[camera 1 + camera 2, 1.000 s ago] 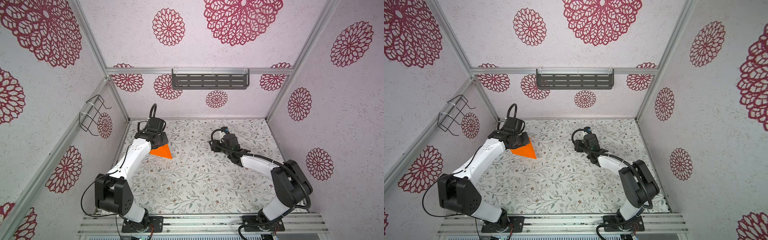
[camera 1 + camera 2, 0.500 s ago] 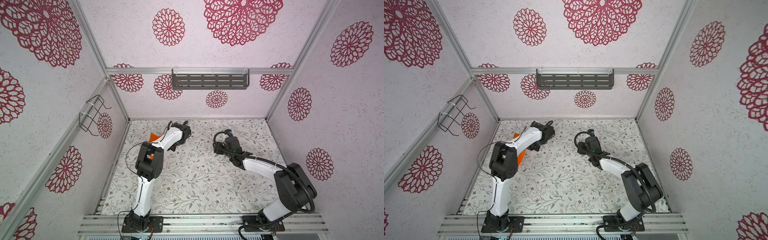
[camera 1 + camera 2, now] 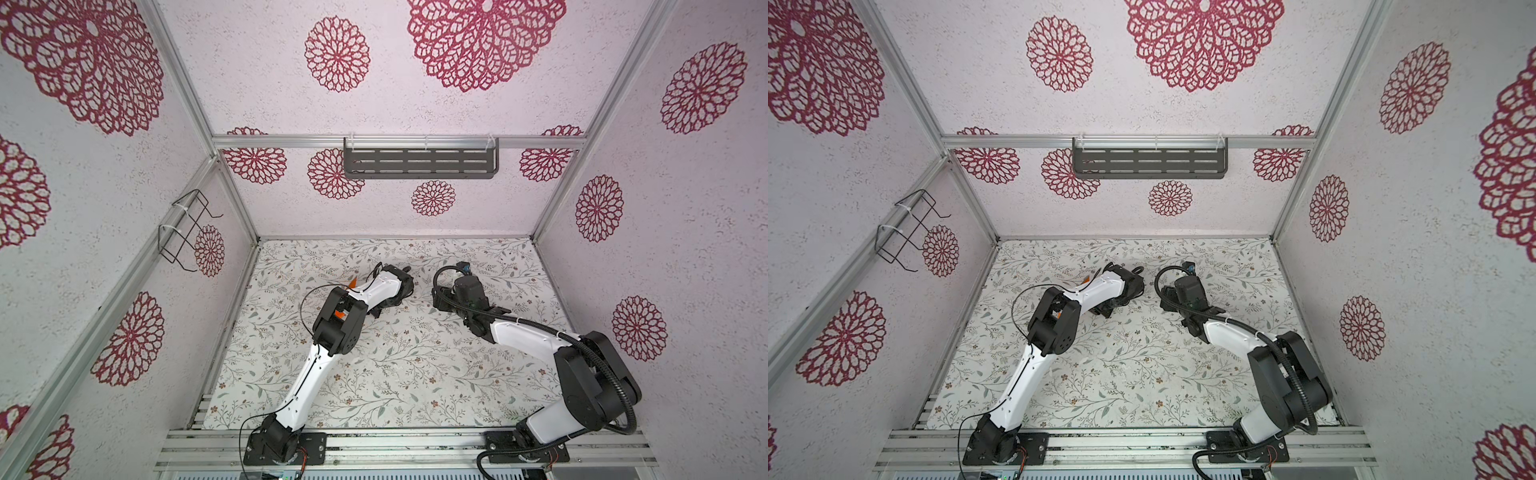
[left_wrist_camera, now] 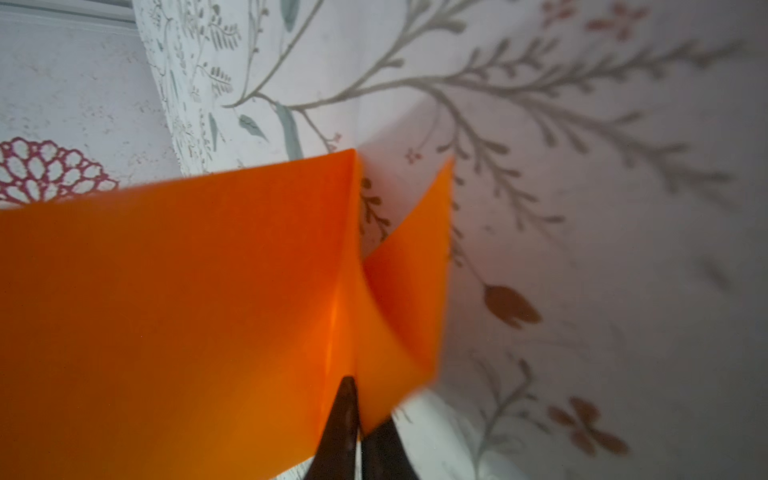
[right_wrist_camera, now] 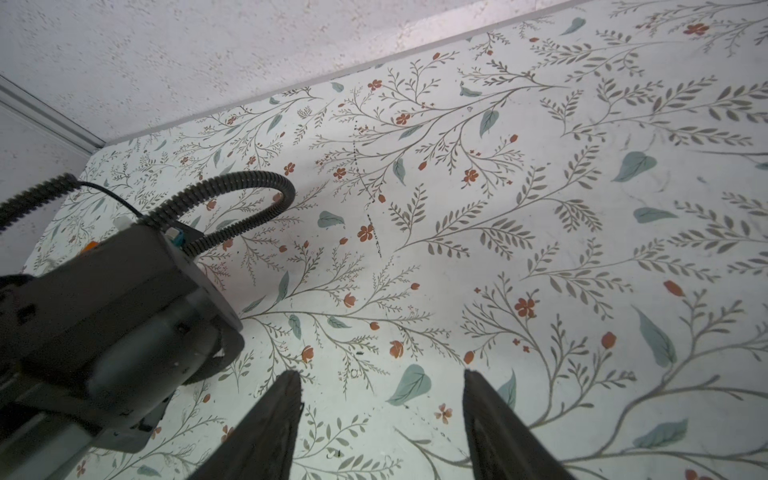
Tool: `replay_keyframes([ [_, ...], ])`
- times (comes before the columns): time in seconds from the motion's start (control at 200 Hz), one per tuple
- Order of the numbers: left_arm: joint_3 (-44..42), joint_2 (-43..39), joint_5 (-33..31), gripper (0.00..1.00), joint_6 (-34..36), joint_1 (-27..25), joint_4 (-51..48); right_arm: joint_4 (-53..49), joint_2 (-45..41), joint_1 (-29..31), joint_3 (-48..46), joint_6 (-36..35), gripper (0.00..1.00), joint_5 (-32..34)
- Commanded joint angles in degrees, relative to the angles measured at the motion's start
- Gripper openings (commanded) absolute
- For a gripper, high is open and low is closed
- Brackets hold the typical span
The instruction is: Fold a paper plane with a square sheet of paper (pick it up from the middle)
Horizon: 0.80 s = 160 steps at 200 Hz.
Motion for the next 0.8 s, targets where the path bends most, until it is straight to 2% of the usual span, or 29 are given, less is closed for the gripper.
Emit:
replay_keyframes([
  [0.0, 1.0, 0.1, 4.07, 0.14, -0.01, -0.05, 2.71, 0.18, -2.1, -0.45, 0.07, 1.49, 0.65, 1.2],
  [0.145, 0.62, -2.73, 11.05, 0.25, 0.47, -0.27, 4.59, 0.08, -2.27, -0.67, -0.15, 1.99, 0.65, 1.32],
  [0.3, -2.79, -10.92, 22.88, 0.38, 1.19, -0.93, 8.85, 0.44, -2.54, -0.96, -0.51, 2.68, 0.65, 1.61],
  [0.485, -13.07, -24.28, 40.93, 0.46, 2.12, -0.38, 18.52, 0.69, -1.97, -1.1, -0.47, 3.07, 0.65, 0.17],
  [0.565, -18.98, -30.33, 45.75, 0.49, 2.16, 0.77, 22.37, 0.76, -1.45, -1.13, -0.21, 3.26, 0.65, -0.58],
  [0.67, -28.92, -39.56, 46.67, 0.52, 2.89, 3.96, 27.8, 1.43, -0.75, -1.08, -0.14, 3.89, 0.65, -2.04],
  [0.795, -40.12, -45.94, 39.73, 0.62, 3.36, 8.82, 29.96, 2.26, 0.87, -1.04, 0.47, 4.62, 0.65, -4.47],
])
